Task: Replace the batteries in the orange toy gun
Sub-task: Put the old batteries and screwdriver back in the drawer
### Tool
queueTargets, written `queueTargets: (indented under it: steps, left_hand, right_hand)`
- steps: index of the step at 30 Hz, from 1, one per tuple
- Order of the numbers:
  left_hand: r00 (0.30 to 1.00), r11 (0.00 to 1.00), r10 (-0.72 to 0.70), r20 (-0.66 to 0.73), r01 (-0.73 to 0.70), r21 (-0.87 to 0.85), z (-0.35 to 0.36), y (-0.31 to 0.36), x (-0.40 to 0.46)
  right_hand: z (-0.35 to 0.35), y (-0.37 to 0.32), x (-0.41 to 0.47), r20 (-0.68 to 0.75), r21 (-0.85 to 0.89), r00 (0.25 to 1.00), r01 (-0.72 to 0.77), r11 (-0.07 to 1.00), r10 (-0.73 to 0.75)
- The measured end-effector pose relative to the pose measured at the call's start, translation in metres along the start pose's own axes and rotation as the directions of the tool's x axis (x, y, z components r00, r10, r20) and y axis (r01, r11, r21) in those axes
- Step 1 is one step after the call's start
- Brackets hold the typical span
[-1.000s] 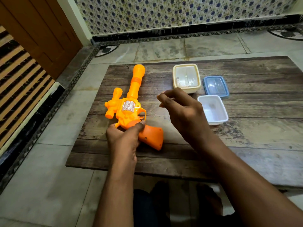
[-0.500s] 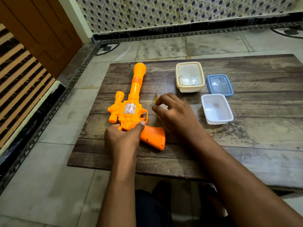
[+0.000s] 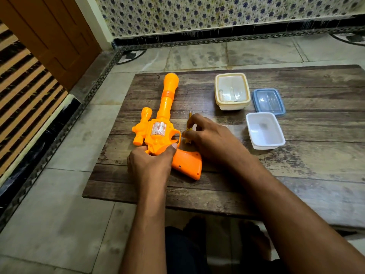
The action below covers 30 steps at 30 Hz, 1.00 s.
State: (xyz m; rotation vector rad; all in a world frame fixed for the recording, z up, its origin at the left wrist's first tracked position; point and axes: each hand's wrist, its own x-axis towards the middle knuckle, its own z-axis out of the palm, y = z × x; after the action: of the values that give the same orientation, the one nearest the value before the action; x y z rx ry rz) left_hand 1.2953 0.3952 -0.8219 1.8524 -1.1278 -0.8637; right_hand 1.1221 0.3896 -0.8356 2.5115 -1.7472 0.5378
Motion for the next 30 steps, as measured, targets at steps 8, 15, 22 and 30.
queueTargets:
  steps: [8, 15, 22, 30]
  left_hand:
    - [0.978, 0.991, 0.118, -0.173, -0.105, 0.082, 0.002, 0.007, -0.007]
    - [0.868, 0.882, 0.466, -0.172, -0.471, 0.010, 0.026, 0.031, -0.037]
    - [0.712, 0.738, 0.669, 0.214, -0.670, -0.076, 0.072, 0.037, -0.066]
    - [0.471, 0.590, 0.621, 0.626, -0.807, 0.022, 0.096, 0.027, -0.094]
  right_hand:
    - [-0.005, 0.003, -0.003, -0.001, 0.083, 0.998, -0.058, 0.995, 0.058]
    - [-0.025, 0.023, -0.028, -0.339, 0.281, 0.909, -0.149, 0.948, 0.243]
    - [-0.059, 0.053, -0.061, -0.536, 0.352, 0.728, -0.267, 0.897, 0.427]
    - [-0.057, 0.120, -0.096, -0.311, 0.382, 0.620, -0.613, 0.692, 0.721]
